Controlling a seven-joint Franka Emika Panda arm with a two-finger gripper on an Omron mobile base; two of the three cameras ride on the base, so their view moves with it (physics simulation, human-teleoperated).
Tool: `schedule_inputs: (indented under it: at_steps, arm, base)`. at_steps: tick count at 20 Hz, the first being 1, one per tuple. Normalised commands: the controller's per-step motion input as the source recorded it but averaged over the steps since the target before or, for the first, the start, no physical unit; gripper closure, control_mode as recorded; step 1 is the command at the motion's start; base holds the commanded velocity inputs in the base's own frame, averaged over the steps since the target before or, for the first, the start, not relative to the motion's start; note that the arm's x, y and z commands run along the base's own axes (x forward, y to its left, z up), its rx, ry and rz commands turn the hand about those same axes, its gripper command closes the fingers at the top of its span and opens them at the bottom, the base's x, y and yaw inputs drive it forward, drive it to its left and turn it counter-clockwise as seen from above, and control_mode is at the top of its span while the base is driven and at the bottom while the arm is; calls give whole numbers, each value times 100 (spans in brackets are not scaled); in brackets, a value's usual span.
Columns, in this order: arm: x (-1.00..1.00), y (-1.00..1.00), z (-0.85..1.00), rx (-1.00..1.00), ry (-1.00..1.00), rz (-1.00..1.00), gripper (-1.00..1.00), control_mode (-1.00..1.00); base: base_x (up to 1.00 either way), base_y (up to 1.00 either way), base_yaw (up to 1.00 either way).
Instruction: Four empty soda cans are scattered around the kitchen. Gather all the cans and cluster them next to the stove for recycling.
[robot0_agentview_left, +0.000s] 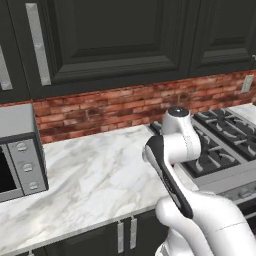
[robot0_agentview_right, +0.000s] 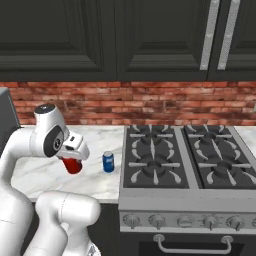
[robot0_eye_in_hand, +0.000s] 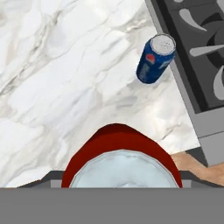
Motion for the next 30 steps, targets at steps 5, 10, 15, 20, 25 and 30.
schedule_inputs:
  at_steps: [5, 10, 15, 20, 25, 30]
  arm:
    - [64, 1, -32, 2, 0, 0, 100, -100]
    - [64, 10, -35, 0, 1, 0, 100, -100]
    - [50, 17, -17, 0, 6, -1, 100, -100]
    - [39, 2, -14, 0, 9, -3, 100, -100]
    - [30, 0, -17, 0, 6, -3, 100, -100]
    - [16, 0, -20, 0, 2, -2, 100, -100]
  base:
    - [0, 0, 0]
    - [0, 0, 0]
    - [0, 0, 0]
    - [0, 0, 0]
    - [0, 0, 0]
    - [0, 0, 0]
